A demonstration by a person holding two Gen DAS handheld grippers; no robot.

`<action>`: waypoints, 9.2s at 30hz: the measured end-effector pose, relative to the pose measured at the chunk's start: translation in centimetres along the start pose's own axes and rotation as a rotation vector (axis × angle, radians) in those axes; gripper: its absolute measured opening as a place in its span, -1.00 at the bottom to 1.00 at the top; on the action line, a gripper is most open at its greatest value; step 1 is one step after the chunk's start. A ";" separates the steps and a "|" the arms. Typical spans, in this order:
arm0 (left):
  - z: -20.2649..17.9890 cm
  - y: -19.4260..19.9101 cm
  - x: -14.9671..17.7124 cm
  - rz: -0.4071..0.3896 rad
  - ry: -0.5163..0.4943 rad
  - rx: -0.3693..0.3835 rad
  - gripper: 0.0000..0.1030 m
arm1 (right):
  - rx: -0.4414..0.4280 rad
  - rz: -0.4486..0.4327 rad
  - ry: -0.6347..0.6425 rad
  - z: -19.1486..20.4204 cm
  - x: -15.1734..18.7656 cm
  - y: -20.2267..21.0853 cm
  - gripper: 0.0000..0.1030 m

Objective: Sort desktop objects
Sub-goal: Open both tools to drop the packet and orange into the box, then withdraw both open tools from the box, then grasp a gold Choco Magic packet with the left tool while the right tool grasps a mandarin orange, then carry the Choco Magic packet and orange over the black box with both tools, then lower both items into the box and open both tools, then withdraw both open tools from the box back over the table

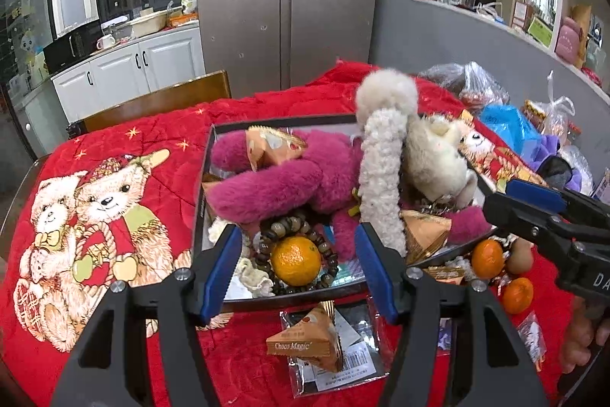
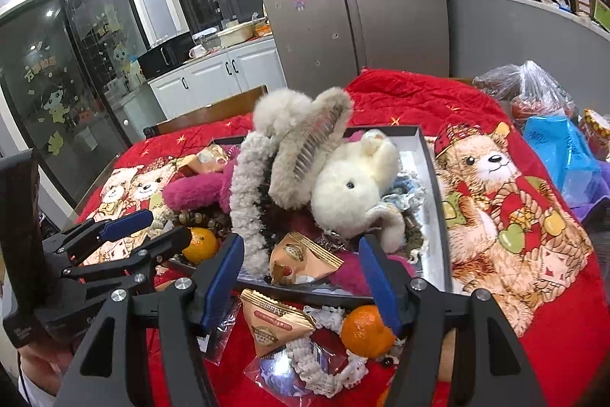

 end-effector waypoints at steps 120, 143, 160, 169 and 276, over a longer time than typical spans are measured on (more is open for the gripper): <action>1.5 -1.7 9.1 0.135 0.085 0.068 -0.50 | 0.093 0.057 0.058 -1.4 6.6 0.1 -0.25; 0.1 6.1 7.8 0.015 0.096 0.056 -0.50 | -0.010 -0.059 0.065 3.4 5.2 5.5 -0.25; 0.2 12.7 6.8 -0.073 0.082 0.026 -0.49 | 0.042 -0.113 0.134 7.4 4.7 9.5 -0.25; -0.3 13.8 5.9 -0.086 0.075 0.036 -0.50 | 0.056 -0.126 0.170 8.2 4.2 10.9 -0.25; -1.5 -1.3 0.6 0.016 0.028 0.122 0.45 | -0.052 -0.028 -0.116 -0.5 -0.6 -1.8 0.33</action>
Point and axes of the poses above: each gripper's, at about its wrist camera, not at the fingertips, and y roughly against the way its jaws point, z to its left, x to its underside, the point moved 10 cm from there along -y, roughly the way its jaws point, and after that the axes turned 3 degrees about y, right-handed, at the moved point
